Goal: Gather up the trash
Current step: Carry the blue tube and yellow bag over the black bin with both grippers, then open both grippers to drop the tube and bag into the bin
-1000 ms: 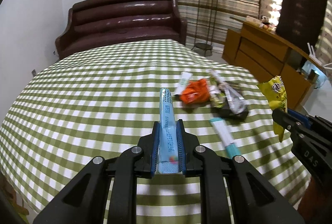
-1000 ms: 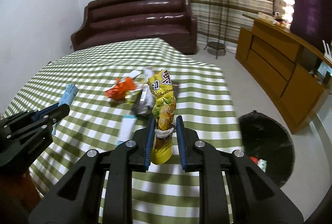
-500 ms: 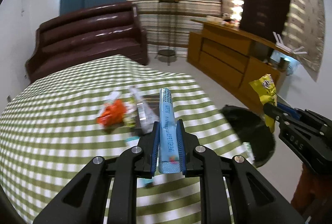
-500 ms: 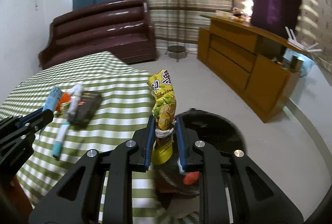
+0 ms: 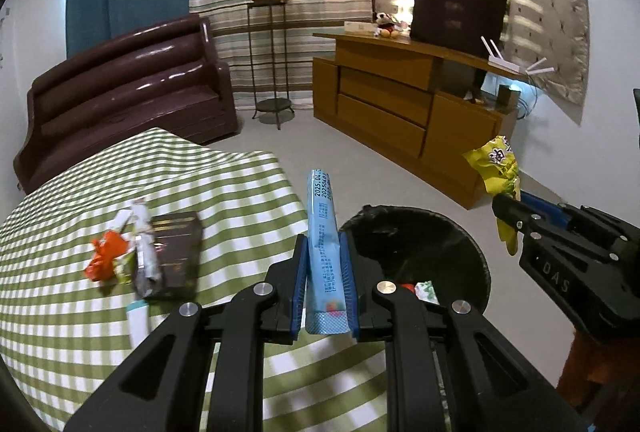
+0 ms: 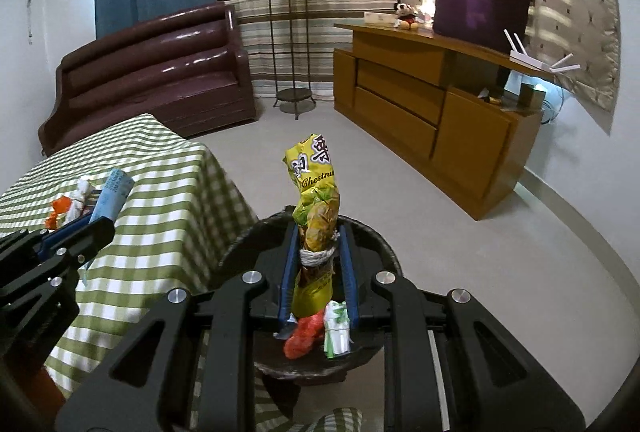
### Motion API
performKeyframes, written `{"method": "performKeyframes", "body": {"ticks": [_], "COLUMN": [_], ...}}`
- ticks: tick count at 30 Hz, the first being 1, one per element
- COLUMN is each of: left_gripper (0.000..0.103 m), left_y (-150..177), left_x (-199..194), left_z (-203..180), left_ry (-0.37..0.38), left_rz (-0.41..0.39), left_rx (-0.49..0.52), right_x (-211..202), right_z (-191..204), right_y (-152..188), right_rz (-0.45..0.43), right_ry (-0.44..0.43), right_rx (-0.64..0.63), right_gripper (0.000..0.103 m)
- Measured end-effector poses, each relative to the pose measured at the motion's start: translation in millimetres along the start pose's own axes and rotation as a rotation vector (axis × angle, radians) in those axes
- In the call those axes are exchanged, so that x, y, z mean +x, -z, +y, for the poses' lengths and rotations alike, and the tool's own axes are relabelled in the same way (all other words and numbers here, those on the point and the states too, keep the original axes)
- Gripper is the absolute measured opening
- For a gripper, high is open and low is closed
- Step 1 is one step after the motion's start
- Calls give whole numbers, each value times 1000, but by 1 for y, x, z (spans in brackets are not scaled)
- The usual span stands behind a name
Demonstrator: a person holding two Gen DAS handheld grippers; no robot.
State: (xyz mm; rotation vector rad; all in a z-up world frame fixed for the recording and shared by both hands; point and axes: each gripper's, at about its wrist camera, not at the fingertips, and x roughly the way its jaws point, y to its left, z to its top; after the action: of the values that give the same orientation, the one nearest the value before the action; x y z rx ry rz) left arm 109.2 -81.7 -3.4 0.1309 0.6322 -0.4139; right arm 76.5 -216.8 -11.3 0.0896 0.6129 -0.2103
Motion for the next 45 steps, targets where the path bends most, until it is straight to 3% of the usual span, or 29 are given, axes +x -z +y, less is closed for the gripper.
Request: {"method": "performKeyframes", "body": {"ticks": [23,24,27,31,35,39,45], "left_gripper": [19,20,36,45,48,51,52], "left_y": [-11,-11,-10,-9,-9,-11,-12], "left_x": [57,60,62,61,60,57,53], "left_z": [-44,-43,-41,-38,-37,-36,-34], "left_ry": [5,8,12,4,-7,-13,-21], "left_rz": [67,78,92,94,90,86,78], "left_rx": [63,60,45,40,34,29,28], "right_x": [38,40,43,44,43,41,38], "right_z": [-31,-32,-35,-35,-36,-37,-38], "right_y": [5,5,6,6,6,7,5], "right_rz": [56,60,64,65,62,51,50], "right_ry": [7,4,4,5,9,17,19], "right_rx": [66,71,82,85,87,91,92], "right_gripper": [21,23,35,36,37,48,54]}}
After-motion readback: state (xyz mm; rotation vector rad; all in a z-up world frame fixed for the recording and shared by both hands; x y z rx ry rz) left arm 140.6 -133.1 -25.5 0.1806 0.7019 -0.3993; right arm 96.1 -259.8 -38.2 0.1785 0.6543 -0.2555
